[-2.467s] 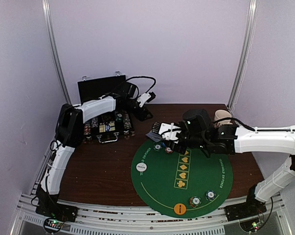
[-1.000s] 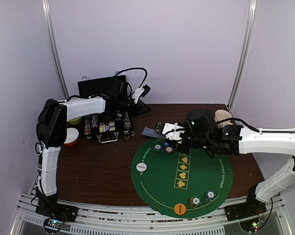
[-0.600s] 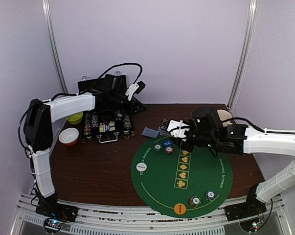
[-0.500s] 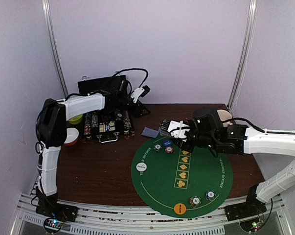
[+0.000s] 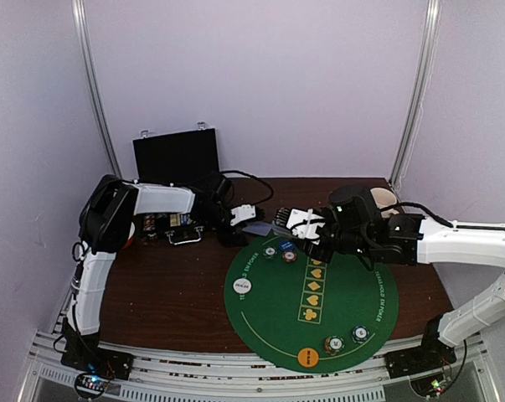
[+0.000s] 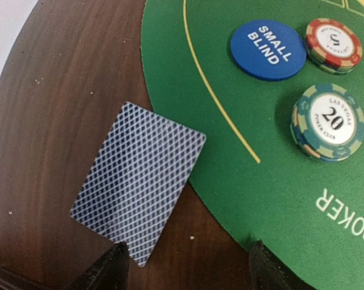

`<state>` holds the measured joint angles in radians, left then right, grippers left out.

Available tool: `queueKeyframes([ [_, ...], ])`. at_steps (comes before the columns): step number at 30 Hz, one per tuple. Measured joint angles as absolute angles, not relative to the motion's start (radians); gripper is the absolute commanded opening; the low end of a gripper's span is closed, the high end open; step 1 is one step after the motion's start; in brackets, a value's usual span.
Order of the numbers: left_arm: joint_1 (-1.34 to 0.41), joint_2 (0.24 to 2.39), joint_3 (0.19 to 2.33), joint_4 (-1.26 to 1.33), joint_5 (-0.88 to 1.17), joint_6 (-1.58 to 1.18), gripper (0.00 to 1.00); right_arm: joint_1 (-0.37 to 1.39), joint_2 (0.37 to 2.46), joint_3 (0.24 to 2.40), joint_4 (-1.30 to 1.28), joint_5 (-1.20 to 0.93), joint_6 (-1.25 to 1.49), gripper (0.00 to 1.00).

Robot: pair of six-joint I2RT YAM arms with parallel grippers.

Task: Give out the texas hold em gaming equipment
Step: Pick up the poker card from the center of the board.

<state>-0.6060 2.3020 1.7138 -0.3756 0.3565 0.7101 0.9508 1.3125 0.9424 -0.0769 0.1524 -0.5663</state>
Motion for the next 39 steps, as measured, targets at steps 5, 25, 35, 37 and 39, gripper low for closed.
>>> queueKeyframes([
  [5, -0.652, 2.305, 1.703, -0.272, 0.227, 0.767, 0.6, 0.951, 1.312, 0.942, -0.077, 0.15, -0.562, 0.43],
  [25, -0.733, 2.333, 1.589, 0.046, -0.006, 0.9, 0.0, 0.951, 1.286, 0.942, -0.081, 0.151, -0.549, 0.43],
  [35, -0.735, 2.266, 1.518, 0.115, -0.077, 0.672, 0.0, 0.949, 1.279, 0.942, -0.089, 0.161, -0.542, 0.43],
  [37, -0.735, 2.193, 1.481, 0.089, -0.085, 0.594, 0.0, 0.942, 1.273, 0.941, -0.089, 0.164, -0.542, 0.43],
  [39, -0.735, 2.112, 1.462, 0.052, -0.088, 0.516, 0.0, 0.93, 1.264, 0.939, -0.09, 0.167, -0.54, 0.43],
])
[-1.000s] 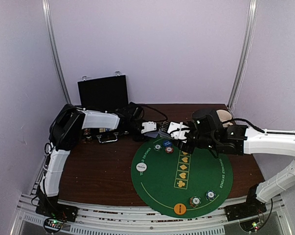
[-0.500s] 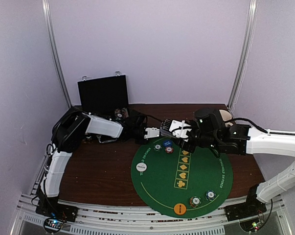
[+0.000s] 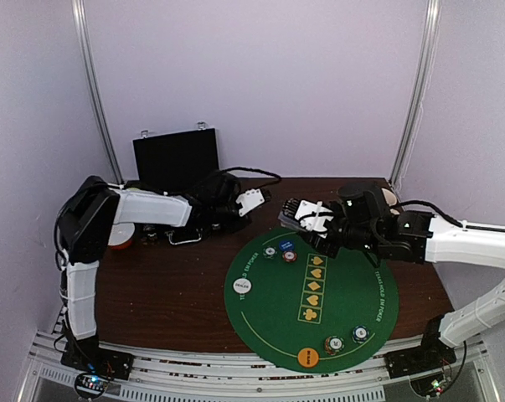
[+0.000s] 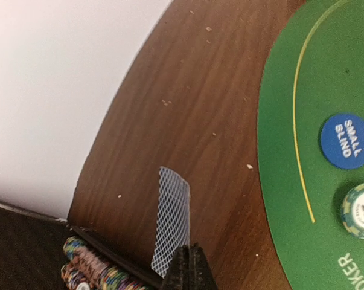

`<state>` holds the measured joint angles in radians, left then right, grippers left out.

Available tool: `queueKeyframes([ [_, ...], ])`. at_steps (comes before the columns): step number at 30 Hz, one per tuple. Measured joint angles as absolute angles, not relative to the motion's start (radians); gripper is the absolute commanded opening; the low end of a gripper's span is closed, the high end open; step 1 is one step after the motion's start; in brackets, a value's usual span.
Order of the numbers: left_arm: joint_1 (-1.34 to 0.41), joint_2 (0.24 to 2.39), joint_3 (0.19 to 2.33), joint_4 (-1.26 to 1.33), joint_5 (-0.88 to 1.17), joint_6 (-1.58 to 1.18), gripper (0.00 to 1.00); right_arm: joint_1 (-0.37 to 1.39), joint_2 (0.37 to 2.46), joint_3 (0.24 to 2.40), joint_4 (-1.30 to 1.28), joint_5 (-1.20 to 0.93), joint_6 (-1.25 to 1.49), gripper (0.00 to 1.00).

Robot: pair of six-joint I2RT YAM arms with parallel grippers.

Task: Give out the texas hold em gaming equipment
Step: Pick up the poker card from the center of the board, then distribute the poker card in the big blind area.

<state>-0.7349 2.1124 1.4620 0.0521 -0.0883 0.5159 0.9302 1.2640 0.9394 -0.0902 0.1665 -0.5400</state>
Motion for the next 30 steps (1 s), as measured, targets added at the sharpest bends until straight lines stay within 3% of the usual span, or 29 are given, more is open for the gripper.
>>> queueKeyframes([
  [10, -0.764, 1.66, 1.332, -0.352, -0.055, 0.096, 0.0, 0.851, 1.25, 0.979, -0.149, 0.173, -0.44, 0.43],
  [15, -1.011, 1.522, 1.275, -0.571, -0.063, -0.12, 0.0, 0.851, 1.25, 0.996, -0.177, 0.171, -0.413, 0.43],
  [21, -1.307, 1.599, 1.221, -0.704, -0.047, -0.311, 0.0, 0.85, 1.25, 0.996, -0.217, 0.182, -0.389, 0.43],
  [30, -1.417, 1.837, 1.341, -0.796, -0.075, -0.419, 0.0, 0.85, 1.245, 0.977, -0.239, 0.224, -0.353, 0.43],
])
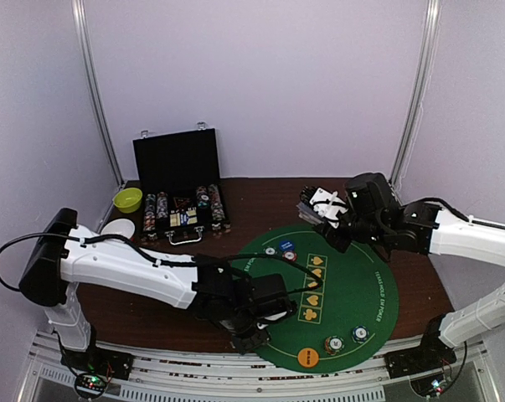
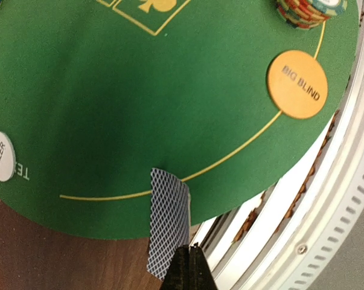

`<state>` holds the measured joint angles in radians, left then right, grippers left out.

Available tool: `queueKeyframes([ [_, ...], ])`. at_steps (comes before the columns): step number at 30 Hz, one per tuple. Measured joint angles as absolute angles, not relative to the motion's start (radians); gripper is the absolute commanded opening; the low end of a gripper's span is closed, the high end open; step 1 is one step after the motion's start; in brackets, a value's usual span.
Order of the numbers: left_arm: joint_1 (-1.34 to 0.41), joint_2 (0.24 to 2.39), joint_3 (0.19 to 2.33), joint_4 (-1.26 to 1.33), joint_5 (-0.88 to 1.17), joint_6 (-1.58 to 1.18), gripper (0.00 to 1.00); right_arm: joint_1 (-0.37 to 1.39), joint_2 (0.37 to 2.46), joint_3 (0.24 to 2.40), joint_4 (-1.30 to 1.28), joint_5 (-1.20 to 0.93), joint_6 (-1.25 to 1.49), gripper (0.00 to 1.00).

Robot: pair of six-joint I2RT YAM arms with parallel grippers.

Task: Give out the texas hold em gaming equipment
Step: Distribute the poker card in the big blind area.

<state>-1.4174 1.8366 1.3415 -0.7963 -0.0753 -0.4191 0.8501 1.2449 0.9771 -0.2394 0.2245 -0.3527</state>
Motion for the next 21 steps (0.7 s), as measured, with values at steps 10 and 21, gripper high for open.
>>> queueKeyframes([
  [10, -1.445, 1.977, 1.534, -0.815, -0.084, -0.435, 0.3, 0.85, 1.17, 0.925, -0.245, 0.225, -0.331, 0.42],
  [21, -1.446, 1.974, 1.573, -0.805, -0.011, -0.406, 0.4, 0.85, 1.167, 0.923, -0.245, 0.226, -0.33, 0.43],
])
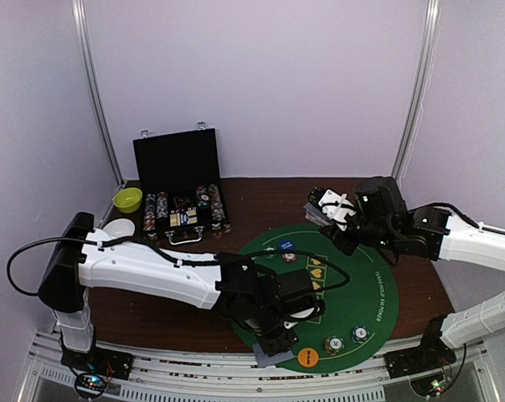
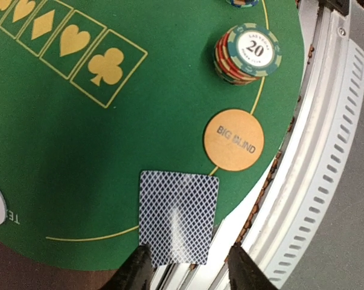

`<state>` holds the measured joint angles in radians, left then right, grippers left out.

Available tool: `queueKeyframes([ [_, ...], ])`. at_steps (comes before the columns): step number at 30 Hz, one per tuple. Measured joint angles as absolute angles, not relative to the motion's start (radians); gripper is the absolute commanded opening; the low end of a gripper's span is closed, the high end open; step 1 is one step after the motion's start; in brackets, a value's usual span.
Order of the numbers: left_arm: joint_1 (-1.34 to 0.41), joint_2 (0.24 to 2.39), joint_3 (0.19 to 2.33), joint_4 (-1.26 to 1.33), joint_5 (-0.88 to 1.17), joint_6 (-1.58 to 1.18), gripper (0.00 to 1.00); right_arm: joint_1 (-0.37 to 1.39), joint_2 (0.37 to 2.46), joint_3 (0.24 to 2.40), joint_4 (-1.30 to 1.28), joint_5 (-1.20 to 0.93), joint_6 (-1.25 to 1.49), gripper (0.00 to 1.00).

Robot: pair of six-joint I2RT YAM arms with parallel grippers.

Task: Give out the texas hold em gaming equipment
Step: Distribute the poker card in the big blind area, then pick up the poker card from the poker table mat.

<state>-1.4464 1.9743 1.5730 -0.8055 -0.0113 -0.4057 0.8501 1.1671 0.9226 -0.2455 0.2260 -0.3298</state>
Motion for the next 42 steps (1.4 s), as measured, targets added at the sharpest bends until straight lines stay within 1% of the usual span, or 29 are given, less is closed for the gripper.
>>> queueKeyframes([
  [5, -1.382, 1.842, 1.428, -0.77, -0.015, -0.406, 0.28, 0.85, 1.167, 0.923, -0.249, 0.228, -0.33, 0.43],
  [7, -1.325, 1.814, 1.348, -0.753, -0.023, -0.406, 0.27, 0.85, 1.166, 0.918, -0.248, 0.228, -0.332, 0.42],
  [8, -1.301, 1.814, 1.315, -0.751, -0.027, -0.404, 0.31, 0.85, 1.165, 0.913, -0.249, 0.228, -0.332, 0.43],
  [9, -1.278, 1.817, 1.283, -0.746, -0.032, -0.398, 0.39, 0.85, 1.164, 0.907, -0.25, 0.228, -0.333, 0.43],
  [10, -1.266, 1.819, 1.26, -0.742, -0.028, -0.39, 0.42, 0.85, 1.164, 0.902, -0.253, 0.229, -0.333, 0.43],
  [12, -1.256, 1.819, 1.214, -0.711, 0.004, -0.372, 0.46, 0.85, 1.164, 0.895, -0.257, 0.229, -0.333, 0.43],
  [14, -1.265, 1.815, 1.189, -0.666, 0.051, -0.361, 0.48, 0.85, 1.164, 0.89, -0.261, 0.229, -0.333, 0.43],
  [18, -1.274, 1.794, 1.176, -0.574, 0.125, -0.35, 0.49, 0.85, 1.157, 0.888, -0.26, 0.229, -0.333, 0.43],
  [21, -1.267, 1.794, 1.176, -0.529, 0.16, -0.349, 0.52, 0.85, 1.146, 0.882, -0.26, 0.229, -0.333, 0.43],
  [23, -1.262, 1.803, 1.176, -0.508, 0.185, -0.347, 0.52, 0.85, 1.145, 0.88, -0.26, 0.229, -0.333, 0.43],
  [30, -1.262, 1.895, 1.179, -0.488, 0.248, -0.338, 0.34, 0.85, 1.144, 0.87, -0.262, 0.229, -0.333, 0.42],
  [31, -1.262, 1.895, 1.181, -0.488, 0.257, -0.335, 0.3, 0.85, 1.144, 0.87, -0.262, 0.229, -0.334, 0.42],
  [33, -1.263, 1.897, 1.183, -0.488, 0.276, -0.329, 0.21, 0.85, 1.144, 0.869, -0.261, 0.228, -0.335, 0.42],
  [35, -1.267, 1.902, 1.183, -0.49, 0.294, -0.324, 0.05, 0.85, 1.143, 0.865, -0.261, 0.228, -0.336, 0.42],
  [36, -1.271, 1.905, 1.183, -0.49, 0.305, -0.325, 0.0, 0.85, 1.143, 0.863, -0.262, 0.228, -0.336, 0.42],
  [42, -1.274, 1.908, 1.174, -0.476, 0.352, -0.347, 0.0, 0.85, 1.142, 0.863, -0.264, 0.228, -0.34, 0.42],
])
